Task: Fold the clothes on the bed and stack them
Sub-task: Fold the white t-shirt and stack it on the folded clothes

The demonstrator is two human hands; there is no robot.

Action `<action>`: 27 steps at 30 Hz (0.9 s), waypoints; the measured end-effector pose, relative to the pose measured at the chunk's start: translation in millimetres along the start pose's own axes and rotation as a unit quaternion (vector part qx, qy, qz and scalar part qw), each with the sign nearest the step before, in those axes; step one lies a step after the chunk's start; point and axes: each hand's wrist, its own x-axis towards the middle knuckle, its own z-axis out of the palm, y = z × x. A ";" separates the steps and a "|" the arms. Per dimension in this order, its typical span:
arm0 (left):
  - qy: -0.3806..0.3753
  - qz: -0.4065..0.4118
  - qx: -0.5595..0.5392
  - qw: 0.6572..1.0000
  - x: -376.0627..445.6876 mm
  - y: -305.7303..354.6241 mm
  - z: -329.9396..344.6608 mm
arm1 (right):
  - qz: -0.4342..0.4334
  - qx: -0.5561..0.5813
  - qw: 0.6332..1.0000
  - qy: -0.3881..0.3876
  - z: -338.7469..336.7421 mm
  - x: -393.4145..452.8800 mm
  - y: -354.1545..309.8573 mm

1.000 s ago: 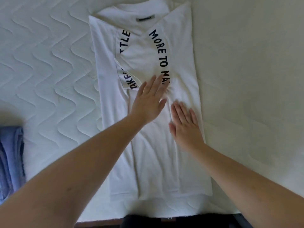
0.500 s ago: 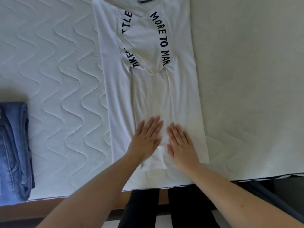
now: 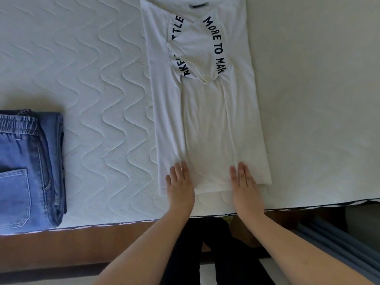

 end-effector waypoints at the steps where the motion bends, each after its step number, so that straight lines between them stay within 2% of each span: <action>1: 0.001 0.014 0.024 1.000 -2.3 -1.9 1.9 | -0.006 -0.006 1.000 0.000 0.0 -0.5 -0.1; 5: 0.004 0.039 0.041 0.998 -9.8 -8.6 12.6 | -0.051 -0.022 0.998 0.042 -1.6 -4.1 12.7; 10: 0.098 0.114 -0.021 0.988 -8.8 -7.2 15.5 | -0.135 -0.021 0.984 0.113 0.6 -9.2 35.1; 14: 0.152 0.165 0.041 0.974 -11.8 -16.4 30.3 | -0.151 -0.022 0.982 0.109 8.2 -10.6 48.5; 18: 0.190 0.191 0.076 0.960 -18.1 -39.6 47.3 | -0.120 -0.049 0.984 0.118 12.8 -13.4 67.4; 22: 0.173 0.216 0.110 0.955 -19.0 -52.3 47.9 | -0.145 -0.071 0.979 0.124 12.5 -6.2 76.0; 27: 0.137 0.230 0.123 0.955 -11.7 -45.1 28.9 | -0.198 -0.098 0.955 0.196 -3.2 7.9 69.0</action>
